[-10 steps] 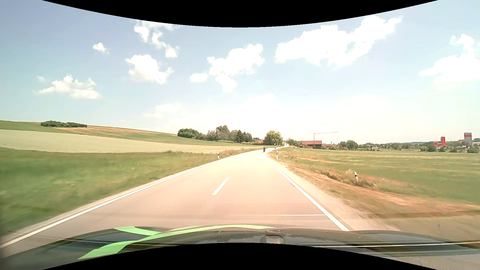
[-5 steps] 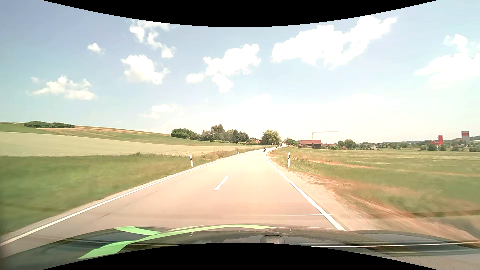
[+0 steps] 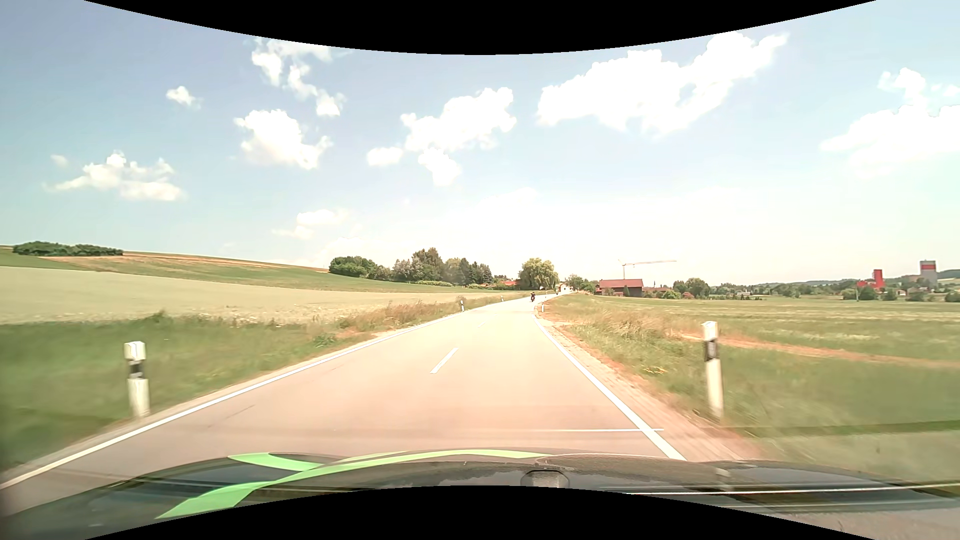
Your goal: Follow the waypoints while adhering to traffic rules and regulations
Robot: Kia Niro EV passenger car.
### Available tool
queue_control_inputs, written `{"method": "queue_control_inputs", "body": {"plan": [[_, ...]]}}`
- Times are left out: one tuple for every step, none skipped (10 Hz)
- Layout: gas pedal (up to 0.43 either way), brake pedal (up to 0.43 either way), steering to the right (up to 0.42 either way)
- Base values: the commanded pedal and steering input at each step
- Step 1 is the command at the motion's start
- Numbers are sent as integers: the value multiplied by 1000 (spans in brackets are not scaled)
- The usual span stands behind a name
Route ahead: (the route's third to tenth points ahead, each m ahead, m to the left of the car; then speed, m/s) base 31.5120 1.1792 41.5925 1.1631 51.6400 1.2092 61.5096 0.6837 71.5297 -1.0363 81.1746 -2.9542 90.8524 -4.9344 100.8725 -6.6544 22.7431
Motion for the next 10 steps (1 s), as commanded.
{"method": "queue_control_inputs", "body": {"plan": [[248,0,1],[280,0,0],[299,0,0],[311,0,0],[319,0,0],[331,0,1],[331,0,1],[319,0,2],[280,0,4],[260,0,8]]}}
